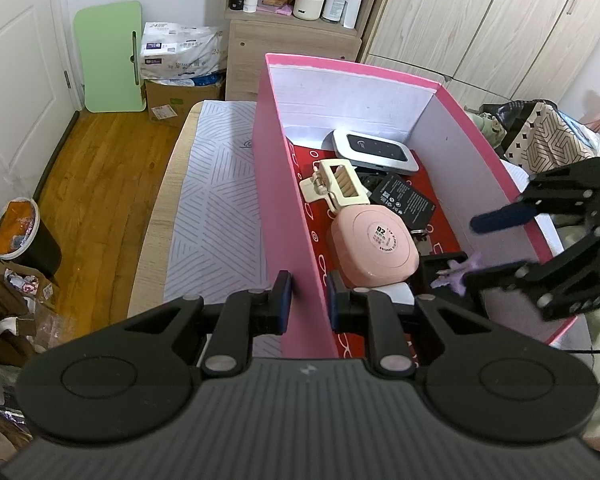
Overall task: Organize rigid objects
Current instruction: 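Carry the purple starfish clip into the pink box and release it, then move the right gripper back and grasp the gold AA battery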
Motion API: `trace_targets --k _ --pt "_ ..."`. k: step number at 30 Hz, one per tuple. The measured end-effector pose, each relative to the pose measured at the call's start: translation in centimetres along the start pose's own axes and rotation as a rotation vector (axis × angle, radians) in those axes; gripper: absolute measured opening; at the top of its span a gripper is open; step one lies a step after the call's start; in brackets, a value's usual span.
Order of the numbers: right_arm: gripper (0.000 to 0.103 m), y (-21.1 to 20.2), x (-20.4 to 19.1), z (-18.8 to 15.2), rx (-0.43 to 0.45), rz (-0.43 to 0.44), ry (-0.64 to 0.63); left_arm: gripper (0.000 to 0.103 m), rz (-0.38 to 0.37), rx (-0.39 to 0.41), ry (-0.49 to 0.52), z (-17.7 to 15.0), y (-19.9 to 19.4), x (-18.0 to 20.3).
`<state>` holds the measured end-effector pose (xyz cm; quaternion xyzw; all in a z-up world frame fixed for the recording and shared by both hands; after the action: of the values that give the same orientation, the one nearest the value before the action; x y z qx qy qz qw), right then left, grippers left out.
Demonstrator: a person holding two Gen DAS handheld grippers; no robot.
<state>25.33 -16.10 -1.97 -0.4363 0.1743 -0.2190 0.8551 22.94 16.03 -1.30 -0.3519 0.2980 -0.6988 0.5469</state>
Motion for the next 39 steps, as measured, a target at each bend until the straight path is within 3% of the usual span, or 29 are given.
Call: trace_targets --k 8,14,19,25,31,35,39 --pt "0.057 -7.5 2.6 -2.6 0.267 -0.004 0.177 0.017 -0.003 -0.004 -0.010 0.1 0.0 -0.1" --pt "0.058 -10.3 3.5 -7.6 0.351 -0.100 0.290 0.017 0.002 -0.007 -0.013 0.2 0.1 0.0" --pt "0.058 -9.3 4.3 -12.4 0.361 -0.162 0.404 0.017 0.006 -0.011 -0.027 0.2 0.1 0.0" --pt "0.046 -5.4 4.8 -15.9 0.334 -0.162 0.525 0.017 0.004 -0.030 -0.039 0.5 0.3 -0.2" --pt "0.040 -3.2 4.5 -15.5 0.335 -0.246 0.493 0.017 0.013 -0.031 -0.041 0.5 0.3 0.0" --pt "0.026 -1.9 5.4 -15.0 0.345 -0.259 0.533 0.017 0.011 -0.031 -0.050 0.5 0.3 -0.1" --pt "0.025 -0.5 6.0 -14.9 0.317 -0.304 0.535 0.017 0.013 -0.032 -0.048 0.5 0.3 -0.1"
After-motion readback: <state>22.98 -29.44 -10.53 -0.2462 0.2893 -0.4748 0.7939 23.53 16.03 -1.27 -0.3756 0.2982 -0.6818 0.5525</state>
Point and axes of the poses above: each gripper's, at about its wrist camera, not at the fingertips, and y roughly the way its jaws point, x to its right, z to its top, the point moved 2 cm from there along y, roughly the way its jaws point, and after that the axes turned 3 degrees about z, right-handed, at the moved point
